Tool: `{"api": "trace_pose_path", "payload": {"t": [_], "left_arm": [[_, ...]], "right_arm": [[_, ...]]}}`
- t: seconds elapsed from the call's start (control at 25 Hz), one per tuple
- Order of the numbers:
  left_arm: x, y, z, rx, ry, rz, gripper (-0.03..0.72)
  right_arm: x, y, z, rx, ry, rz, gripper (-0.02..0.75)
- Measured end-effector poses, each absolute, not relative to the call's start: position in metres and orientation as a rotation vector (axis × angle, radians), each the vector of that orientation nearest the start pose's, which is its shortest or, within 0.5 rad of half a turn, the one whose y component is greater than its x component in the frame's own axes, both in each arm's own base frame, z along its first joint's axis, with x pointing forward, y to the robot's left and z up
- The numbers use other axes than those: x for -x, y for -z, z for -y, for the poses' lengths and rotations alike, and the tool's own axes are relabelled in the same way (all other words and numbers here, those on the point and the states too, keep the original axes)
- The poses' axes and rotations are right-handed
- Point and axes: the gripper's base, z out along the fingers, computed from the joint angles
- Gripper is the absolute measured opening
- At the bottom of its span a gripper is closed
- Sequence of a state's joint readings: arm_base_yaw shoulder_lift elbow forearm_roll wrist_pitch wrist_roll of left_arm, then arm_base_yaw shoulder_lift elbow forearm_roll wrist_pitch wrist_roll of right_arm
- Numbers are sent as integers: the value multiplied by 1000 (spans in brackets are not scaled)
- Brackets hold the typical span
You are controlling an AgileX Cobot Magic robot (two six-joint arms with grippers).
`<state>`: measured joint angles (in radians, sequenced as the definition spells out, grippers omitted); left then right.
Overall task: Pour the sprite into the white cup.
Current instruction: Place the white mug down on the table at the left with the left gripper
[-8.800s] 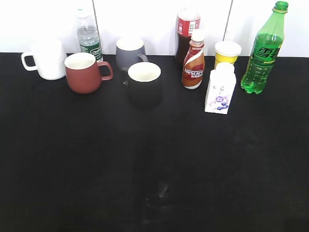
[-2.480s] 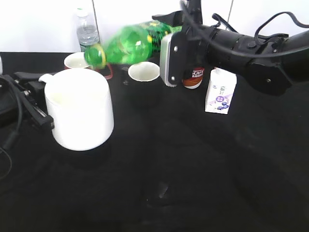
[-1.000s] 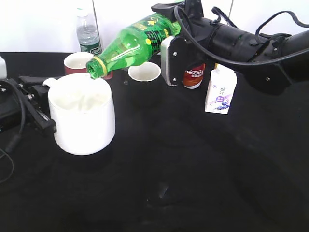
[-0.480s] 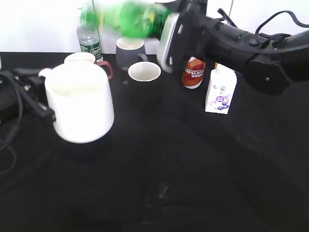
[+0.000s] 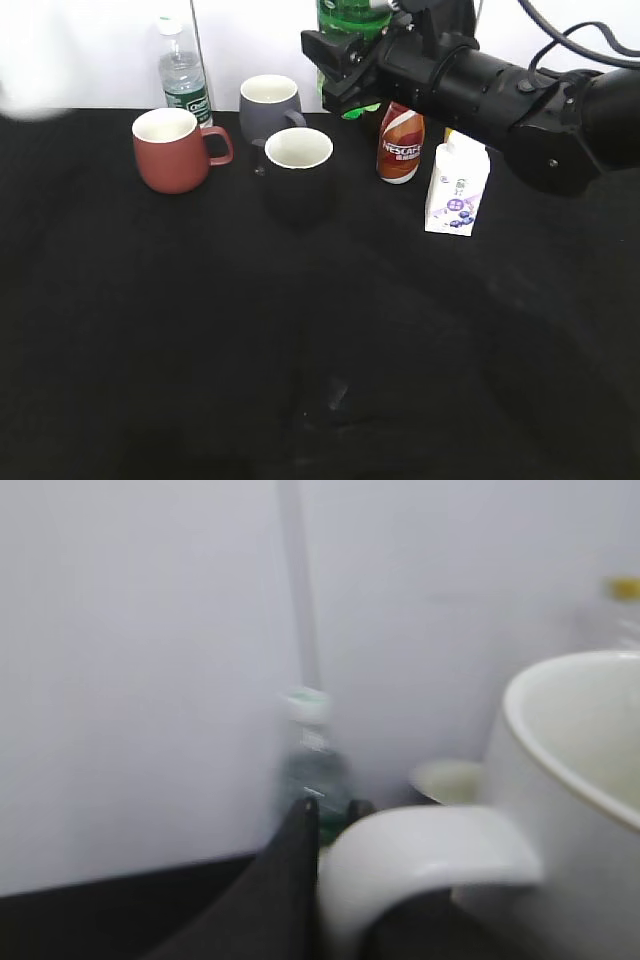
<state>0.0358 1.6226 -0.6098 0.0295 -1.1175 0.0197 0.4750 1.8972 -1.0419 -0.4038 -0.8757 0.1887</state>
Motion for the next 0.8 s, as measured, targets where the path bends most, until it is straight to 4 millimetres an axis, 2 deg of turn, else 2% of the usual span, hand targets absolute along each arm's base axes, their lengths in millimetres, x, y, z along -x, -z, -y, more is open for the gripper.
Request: {"api": "trace_pose_path", "payload": {"t": [0.04,0.12,0.2,0.32,0.44,0.56,0.68,0.8], "left_arm": [[-326,-233,-22,28,-56,-1369,60],[-362,-222,-34,58,-70,-1384,60],[-399,-193,-35,39,-44,-1440,60],[-440,-138,-37,43,-13,-1537,60],[-479,-103,-41,61,-1,-1577,60],[-503,-85,-43,61,-2,-1600,60],[-506,-64,-42,35,3,-1668,60],[-506,-61,-40,25,18,-1669,78]], "right_arm": [[-351,-225,-212,652,-549,-1387,385],[-351,-225,-212,652,-549,-1387,385],[-351,-225,-212,652,-549,-1387,385],[-351,-225,-212,651,-550,-1388,385],[-351,-225,-212,638,-565,-1395,385],[-351,-225,-212,633,-571,-1397,384],[-351,-225,-212,633,-571,-1397,384],[-351,-226,-212,633,-572,-1396,384]]}}
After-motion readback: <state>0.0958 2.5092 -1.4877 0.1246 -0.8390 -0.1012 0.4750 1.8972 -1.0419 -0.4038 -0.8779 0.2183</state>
